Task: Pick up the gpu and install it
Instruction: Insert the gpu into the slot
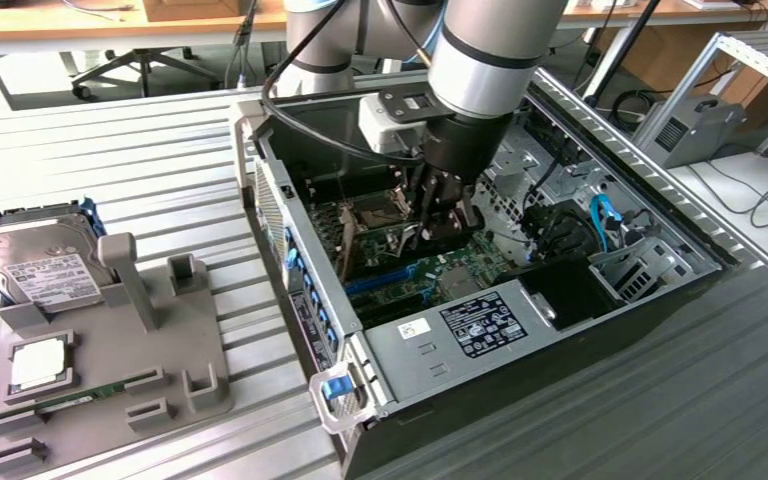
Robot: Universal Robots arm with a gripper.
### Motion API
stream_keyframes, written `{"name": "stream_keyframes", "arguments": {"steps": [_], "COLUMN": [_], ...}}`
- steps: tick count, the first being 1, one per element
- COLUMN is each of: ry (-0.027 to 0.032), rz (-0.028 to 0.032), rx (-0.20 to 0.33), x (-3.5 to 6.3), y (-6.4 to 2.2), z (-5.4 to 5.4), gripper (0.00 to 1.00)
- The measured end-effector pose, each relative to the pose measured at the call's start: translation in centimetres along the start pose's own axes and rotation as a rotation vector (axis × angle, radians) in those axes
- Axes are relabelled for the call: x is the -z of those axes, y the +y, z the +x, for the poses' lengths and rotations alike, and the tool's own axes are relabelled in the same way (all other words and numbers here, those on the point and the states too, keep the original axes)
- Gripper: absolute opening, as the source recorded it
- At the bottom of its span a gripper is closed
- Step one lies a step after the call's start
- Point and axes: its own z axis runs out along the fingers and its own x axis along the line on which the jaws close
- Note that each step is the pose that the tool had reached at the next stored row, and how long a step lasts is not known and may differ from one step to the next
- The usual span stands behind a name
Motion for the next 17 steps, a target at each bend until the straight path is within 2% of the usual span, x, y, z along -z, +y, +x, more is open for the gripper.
{"name": "stream_keyframes", "arguments": {"steps": [17], "ry": [0.0001], "rz": [0.0], "rx": [0.0], "x": [-0.08], "y": [0.34], "z": [0.31], "gripper": [0.26]}}
